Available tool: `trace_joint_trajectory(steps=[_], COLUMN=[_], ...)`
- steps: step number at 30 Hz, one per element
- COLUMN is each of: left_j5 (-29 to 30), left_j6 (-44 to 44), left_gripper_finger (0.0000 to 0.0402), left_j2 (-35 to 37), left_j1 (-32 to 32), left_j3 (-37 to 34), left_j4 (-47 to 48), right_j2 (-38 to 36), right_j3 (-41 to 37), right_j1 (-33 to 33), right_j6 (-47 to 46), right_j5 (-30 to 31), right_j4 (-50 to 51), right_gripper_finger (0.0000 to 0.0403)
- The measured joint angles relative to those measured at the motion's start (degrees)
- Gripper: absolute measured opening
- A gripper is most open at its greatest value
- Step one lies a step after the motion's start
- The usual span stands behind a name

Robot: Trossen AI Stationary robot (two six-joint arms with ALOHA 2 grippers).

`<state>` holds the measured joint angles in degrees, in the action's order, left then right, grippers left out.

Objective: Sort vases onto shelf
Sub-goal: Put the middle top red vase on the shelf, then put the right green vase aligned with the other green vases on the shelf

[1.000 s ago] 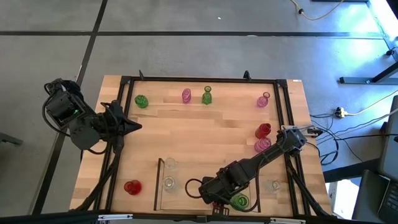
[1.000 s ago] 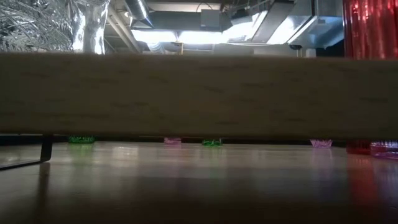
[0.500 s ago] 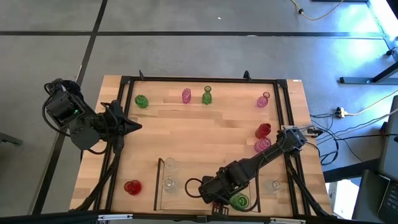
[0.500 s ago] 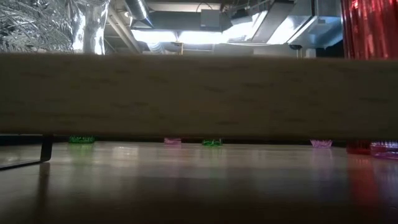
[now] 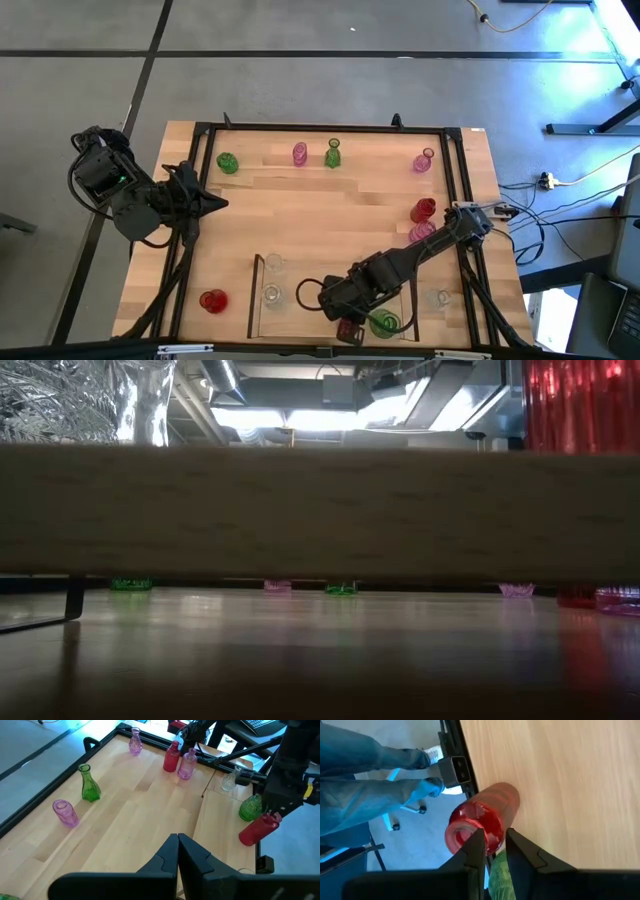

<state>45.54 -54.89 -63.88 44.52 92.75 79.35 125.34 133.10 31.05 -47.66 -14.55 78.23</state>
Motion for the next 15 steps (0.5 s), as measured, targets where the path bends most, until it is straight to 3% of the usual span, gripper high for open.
trace_joint_trajectory(steps=[7,15], left_j5=[0.0,0.0], left_j6=[0.0,0.0], left_gripper_finger=[0.0000,0.0000], left_j2=[0.0,0.0], left_j1=[0.0,0.0], left_j3=[0.0,0.0], left_j4=[0.0,0.0], right_j2=[-1.7,-12.3], right_j3=[0.1,0.1], right_j1=[-0.8,-5.6], right_j6=[-0.1,-3.7], right_j5=[3.1,29.2], right_j4=[3.6,5.1], right_gripper_finger=[0.0060,0.0060])
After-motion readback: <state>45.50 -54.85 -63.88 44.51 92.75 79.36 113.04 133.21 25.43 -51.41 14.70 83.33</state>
